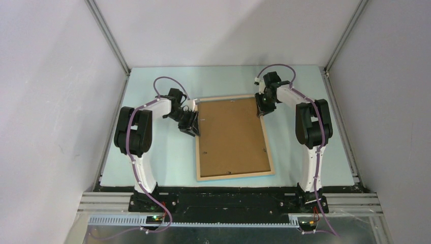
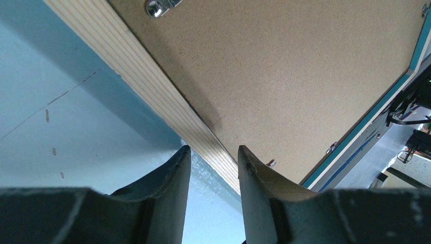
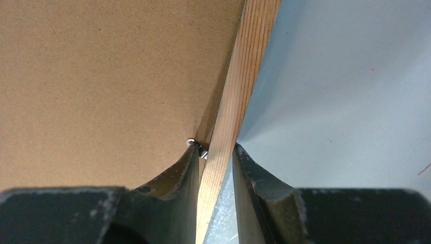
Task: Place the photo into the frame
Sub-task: Install the photo frame at the center of the board.
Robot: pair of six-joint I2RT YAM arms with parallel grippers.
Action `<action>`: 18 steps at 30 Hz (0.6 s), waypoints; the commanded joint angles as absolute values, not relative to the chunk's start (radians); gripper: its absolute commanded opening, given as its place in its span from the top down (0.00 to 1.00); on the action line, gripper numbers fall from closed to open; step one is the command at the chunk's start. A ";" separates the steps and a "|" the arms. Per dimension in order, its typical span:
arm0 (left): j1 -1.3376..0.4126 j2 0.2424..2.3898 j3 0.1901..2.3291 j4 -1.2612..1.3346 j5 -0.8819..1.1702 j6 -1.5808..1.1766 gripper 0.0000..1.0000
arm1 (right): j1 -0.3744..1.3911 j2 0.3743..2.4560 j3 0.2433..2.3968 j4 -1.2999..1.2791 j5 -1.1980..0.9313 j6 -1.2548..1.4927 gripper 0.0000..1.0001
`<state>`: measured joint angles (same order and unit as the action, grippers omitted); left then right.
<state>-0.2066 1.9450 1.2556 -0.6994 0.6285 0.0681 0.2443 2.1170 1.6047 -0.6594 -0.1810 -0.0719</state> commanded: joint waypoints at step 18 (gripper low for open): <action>-0.198 1.925 1.262 -0.688 0.650 0.052 0.57 | 0.240 2.051 1.629 -0.702 -0.192 -0.120 0.43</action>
